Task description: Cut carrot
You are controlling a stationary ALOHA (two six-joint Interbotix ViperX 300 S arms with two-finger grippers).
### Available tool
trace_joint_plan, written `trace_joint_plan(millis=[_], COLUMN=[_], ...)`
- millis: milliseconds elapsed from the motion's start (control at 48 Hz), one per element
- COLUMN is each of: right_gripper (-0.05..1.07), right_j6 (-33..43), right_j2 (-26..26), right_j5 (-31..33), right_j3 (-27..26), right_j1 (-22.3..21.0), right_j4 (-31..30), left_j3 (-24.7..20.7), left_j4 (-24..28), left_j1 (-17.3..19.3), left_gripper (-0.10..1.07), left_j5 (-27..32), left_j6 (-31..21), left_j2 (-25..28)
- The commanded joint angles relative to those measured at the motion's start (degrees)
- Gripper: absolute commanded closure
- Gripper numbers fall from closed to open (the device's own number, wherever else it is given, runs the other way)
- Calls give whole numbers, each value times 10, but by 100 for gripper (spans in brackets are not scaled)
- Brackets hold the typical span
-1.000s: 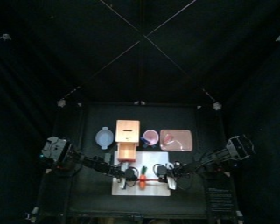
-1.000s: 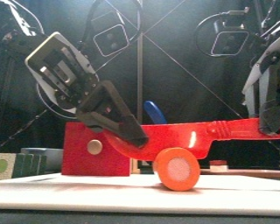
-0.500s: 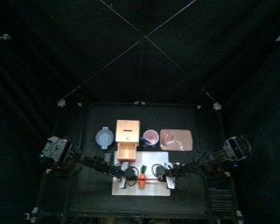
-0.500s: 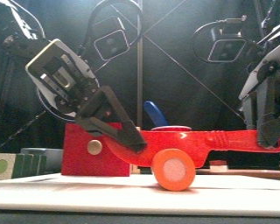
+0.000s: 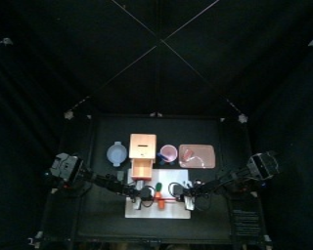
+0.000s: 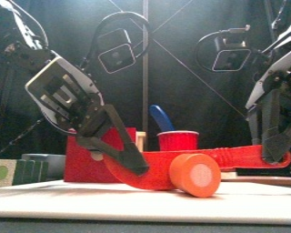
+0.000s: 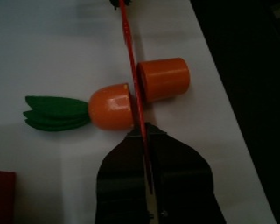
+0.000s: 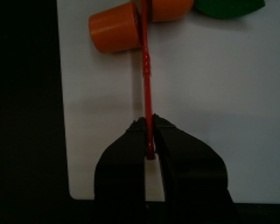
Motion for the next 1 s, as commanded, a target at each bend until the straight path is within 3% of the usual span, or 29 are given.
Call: trace_joint_plan(millis=[0,979], right_gripper=[76,76], right_j6=[0,-2], right_j2=[-5,-18], right_j5=[8,19], right_j3=[1,-17], right_j1=[3,7], right_j4=[1,-13], left_j3=[7,-2], left_j4=[2,3], left_j1=[-6,-7], left_gripper=[72,72], left_j5=[6,6], left_j6=[3,4], left_j2=[-7,-45])
